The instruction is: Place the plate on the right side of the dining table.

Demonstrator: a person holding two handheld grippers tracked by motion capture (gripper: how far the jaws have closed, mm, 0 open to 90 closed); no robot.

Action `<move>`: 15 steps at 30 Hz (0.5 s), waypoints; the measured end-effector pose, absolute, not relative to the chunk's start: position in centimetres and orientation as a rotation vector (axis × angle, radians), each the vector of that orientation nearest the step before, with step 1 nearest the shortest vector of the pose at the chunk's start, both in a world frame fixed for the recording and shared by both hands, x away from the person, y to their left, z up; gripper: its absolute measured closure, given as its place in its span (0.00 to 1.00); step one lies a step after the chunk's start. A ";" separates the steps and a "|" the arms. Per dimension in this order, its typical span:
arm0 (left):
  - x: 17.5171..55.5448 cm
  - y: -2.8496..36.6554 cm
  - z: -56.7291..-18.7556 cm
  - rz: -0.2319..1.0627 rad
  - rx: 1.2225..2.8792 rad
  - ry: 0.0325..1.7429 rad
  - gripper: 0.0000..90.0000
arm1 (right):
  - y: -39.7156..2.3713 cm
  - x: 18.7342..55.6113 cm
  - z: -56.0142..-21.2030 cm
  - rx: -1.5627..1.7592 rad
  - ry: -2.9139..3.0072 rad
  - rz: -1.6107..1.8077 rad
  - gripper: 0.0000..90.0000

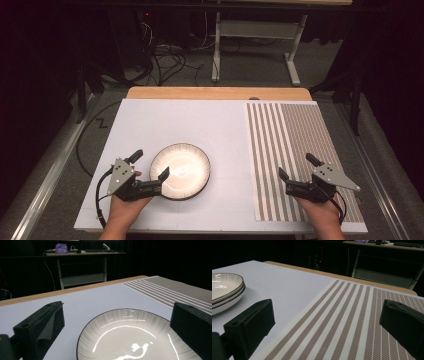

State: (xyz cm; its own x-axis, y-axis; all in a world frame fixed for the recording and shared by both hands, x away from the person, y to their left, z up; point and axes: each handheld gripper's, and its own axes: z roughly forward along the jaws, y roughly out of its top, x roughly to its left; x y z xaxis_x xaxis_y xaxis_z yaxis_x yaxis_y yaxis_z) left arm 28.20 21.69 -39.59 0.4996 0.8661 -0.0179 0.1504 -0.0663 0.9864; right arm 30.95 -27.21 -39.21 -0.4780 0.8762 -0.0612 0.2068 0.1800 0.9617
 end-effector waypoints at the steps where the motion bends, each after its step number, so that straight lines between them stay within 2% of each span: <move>1: 28.2 21.7 -39.6 0.747 1.550 0.909 0.00 | -27.2 30.9 -39.2 1.020 1.814 1.328 0.01; 15: 28.3 21.5 -39.7 0.736 1.560 0.910 0.00 | -27.3 31.1 -39.3 1.032 1.813 1.334 0.01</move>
State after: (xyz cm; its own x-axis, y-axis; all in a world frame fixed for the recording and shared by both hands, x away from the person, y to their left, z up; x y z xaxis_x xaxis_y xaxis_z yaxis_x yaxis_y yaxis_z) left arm 28.29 21.45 -39.74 0.5062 0.8622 -0.0197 0.1611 -0.0721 0.9843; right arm 31.08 -27.31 -39.34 -0.4767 0.8776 -0.0509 0.2126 0.1713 0.9620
